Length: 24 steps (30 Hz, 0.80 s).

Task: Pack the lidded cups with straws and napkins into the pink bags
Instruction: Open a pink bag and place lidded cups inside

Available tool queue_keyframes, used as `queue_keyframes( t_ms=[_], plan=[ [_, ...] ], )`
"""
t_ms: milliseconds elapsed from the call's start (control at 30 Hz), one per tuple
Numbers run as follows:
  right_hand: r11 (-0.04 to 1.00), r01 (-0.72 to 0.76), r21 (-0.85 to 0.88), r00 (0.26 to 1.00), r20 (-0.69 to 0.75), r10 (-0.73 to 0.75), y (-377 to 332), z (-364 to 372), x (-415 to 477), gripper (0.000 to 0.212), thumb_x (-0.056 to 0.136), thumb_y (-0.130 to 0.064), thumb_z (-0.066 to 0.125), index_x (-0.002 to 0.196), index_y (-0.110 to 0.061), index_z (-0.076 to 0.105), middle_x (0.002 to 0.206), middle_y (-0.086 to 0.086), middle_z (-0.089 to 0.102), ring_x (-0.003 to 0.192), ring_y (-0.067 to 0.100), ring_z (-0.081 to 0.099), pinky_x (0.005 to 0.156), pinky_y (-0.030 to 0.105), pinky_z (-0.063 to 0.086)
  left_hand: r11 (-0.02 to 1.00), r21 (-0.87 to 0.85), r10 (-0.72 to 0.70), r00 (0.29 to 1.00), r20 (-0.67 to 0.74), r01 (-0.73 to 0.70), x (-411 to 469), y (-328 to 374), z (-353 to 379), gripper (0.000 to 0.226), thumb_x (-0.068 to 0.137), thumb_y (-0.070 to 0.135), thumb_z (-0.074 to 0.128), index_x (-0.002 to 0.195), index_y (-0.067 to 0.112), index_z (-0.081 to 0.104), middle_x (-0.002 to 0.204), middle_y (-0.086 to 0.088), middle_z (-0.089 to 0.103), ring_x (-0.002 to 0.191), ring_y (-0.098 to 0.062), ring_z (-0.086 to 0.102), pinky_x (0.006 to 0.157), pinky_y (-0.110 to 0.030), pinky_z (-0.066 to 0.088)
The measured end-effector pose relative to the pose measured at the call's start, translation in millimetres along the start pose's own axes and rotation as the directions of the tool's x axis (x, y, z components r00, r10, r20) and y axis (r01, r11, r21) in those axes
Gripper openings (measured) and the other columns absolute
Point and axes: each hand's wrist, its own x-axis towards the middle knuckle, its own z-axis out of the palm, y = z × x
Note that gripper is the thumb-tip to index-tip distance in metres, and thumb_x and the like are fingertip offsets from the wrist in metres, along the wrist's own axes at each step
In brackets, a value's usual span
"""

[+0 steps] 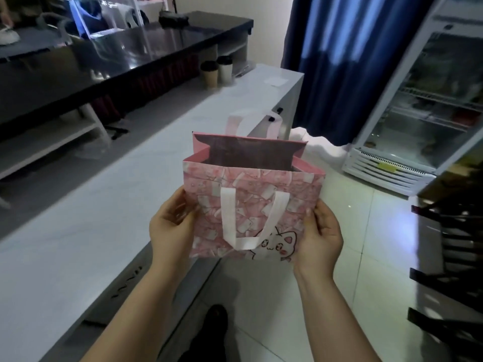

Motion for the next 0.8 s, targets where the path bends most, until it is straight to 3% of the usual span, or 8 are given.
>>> queue_keyframes(
  t_ms=[167, 267, 333, 500, 667, 800],
  plan=[
    [1.000, 0.000, -0.019, 1.000, -0.023, 0.000, 13, 19, 63, 0.026, 0.092, -0.005, 0.063, 0.109, -0.024, 0.071, 0.106, -0.003, 0.074, 0.100, 0.016, 0.070, 0.083, 0.029, 0.057, 1.000, 0.021, 0.021, 0.998, 0.053, -0.022, 61, -16, 46, 0.051, 0.084, -0.001, 0.071, 0.105, 0.046, 0.073, 0.101, 0.014, 0.074, 0.091, 0.000, 0.068, 0.074, -0.017, 0.056],
    [0.999, 0.003, -0.041, 1.000, 0.001, -0.003, 19, 45, 110, 0.028, 0.090, -0.001, 0.064, 0.109, -0.019, 0.071, 0.103, -0.004, 0.075, 0.099, 0.015, 0.070, 0.084, 0.030, 0.057, 0.998, 0.044, 0.032, 0.997, 0.064, -0.035, 121, -26, 74, 0.054, 0.083, 0.001, 0.072, 0.099, 0.052, 0.072, 0.100, 0.017, 0.074, 0.091, -0.001, 0.068, 0.076, -0.021, 0.058],
    [0.997, 0.023, -0.070, 0.999, 0.037, -0.020, 18, 70, 146, 0.028, 0.088, 0.000, 0.065, 0.107, -0.020, 0.072, 0.102, -0.006, 0.075, 0.099, 0.012, 0.070, 0.085, 0.030, 0.057, 1.000, 0.013, 0.027, 0.997, 0.071, -0.028, 170, -30, 95, 0.052, 0.081, 0.000, 0.073, 0.097, 0.049, 0.073, 0.099, 0.015, 0.074, 0.090, -0.005, 0.069, 0.078, -0.027, 0.057],
    [0.994, 0.090, -0.069, 0.985, 0.156, -0.079, 5, 153, 240, 0.033, 0.085, -0.001, 0.069, 0.089, -0.033, 0.076, 0.099, -0.008, 0.075, 0.096, 0.007, 0.070, 0.073, 0.016, 0.054, 0.996, -0.063, 0.062, 0.996, 0.068, -0.058, 301, -21, 143, 0.044, 0.079, -0.002, 0.074, 0.108, 0.032, 0.074, 0.097, 0.011, 0.075, 0.084, -0.006, 0.066, 0.079, -0.030, 0.056],
    [0.991, 0.079, -0.105, 0.968, 0.245, -0.051, 34, 216, 312, 0.033, 0.083, 0.004, 0.069, 0.104, -0.022, 0.071, 0.103, -0.004, 0.075, 0.099, 0.011, 0.070, 0.079, 0.022, 0.055, 0.993, -0.042, 0.114, 0.993, 0.044, -0.112, 390, -34, 166, 0.049, 0.079, -0.004, 0.074, 0.100, 0.040, 0.072, 0.093, 0.016, 0.074, 0.085, -0.001, 0.067, 0.073, -0.017, 0.055],
    [0.994, 0.014, -0.112, 0.970, 0.241, 0.014, 71, 248, 351, 0.033, 0.083, 0.011, 0.064, 0.098, -0.017, 0.071, 0.096, -0.002, 0.076, 0.092, 0.012, 0.071, 0.083, 0.029, 0.055, 0.993, 0.045, 0.107, 0.994, -0.002, -0.107, 427, -58, 168, 0.047, 0.080, -0.005, 0.073, 0.097, 0.038, 0.071, 0.093, 0.013, 0.074, 0.086, -0.004, 0.068, 0.075, -0.021, 0.058]
  ],
)
